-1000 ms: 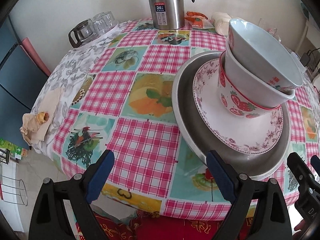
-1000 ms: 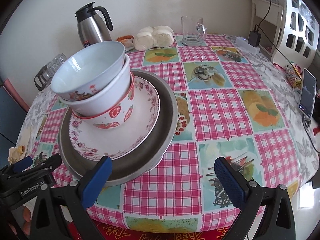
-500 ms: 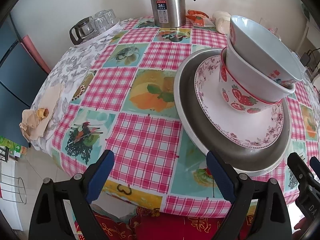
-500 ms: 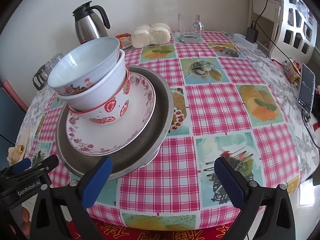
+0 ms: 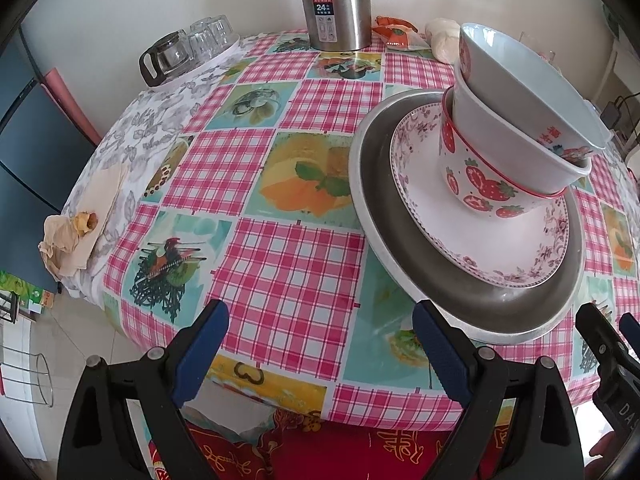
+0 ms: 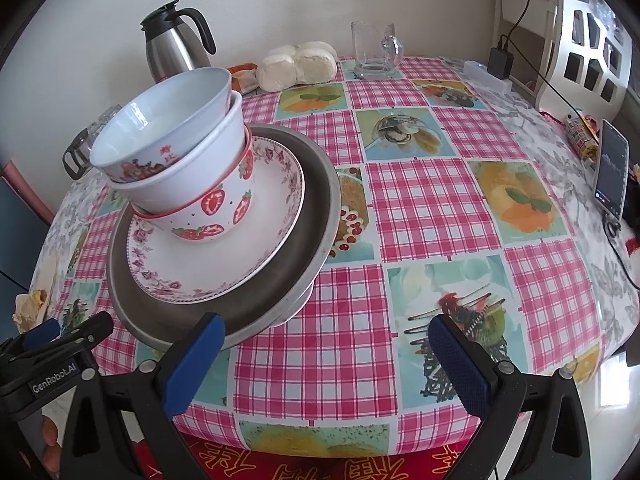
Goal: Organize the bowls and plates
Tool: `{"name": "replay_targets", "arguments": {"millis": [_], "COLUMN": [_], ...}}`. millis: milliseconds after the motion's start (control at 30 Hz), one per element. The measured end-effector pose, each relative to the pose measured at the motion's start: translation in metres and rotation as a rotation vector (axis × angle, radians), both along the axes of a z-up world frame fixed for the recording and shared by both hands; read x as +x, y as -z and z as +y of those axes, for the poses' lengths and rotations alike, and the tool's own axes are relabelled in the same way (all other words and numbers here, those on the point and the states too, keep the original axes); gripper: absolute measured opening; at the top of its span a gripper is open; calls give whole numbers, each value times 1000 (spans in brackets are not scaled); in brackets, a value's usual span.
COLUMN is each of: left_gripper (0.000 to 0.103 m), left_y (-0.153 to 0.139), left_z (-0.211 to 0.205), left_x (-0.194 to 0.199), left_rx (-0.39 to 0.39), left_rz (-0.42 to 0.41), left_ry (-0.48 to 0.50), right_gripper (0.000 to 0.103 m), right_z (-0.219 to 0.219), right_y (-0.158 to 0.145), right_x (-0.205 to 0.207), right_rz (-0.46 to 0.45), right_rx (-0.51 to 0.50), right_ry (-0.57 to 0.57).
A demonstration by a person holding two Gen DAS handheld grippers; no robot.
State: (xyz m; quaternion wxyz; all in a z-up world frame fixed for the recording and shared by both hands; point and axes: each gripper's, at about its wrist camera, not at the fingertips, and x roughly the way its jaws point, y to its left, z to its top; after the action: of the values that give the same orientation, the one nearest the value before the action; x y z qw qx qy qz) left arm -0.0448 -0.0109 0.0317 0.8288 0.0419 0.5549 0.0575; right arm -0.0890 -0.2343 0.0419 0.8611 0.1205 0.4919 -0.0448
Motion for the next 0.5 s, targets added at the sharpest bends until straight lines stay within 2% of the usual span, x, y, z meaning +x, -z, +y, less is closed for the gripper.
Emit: {"name": "replay_targets", "arguments": {"millis": [500], "left_gripper": [93], "left_y": [0], "left_z": [0], "left_x": [-2], "left_rx": [18], "left_rz": [1], "left_ry": [-1], "right_gripper": [103], "right_z": [-1], "right_y": [3], "right_x": [-3], "right_rz": [12], "right_rx": [4], "right_ry": [5]}}
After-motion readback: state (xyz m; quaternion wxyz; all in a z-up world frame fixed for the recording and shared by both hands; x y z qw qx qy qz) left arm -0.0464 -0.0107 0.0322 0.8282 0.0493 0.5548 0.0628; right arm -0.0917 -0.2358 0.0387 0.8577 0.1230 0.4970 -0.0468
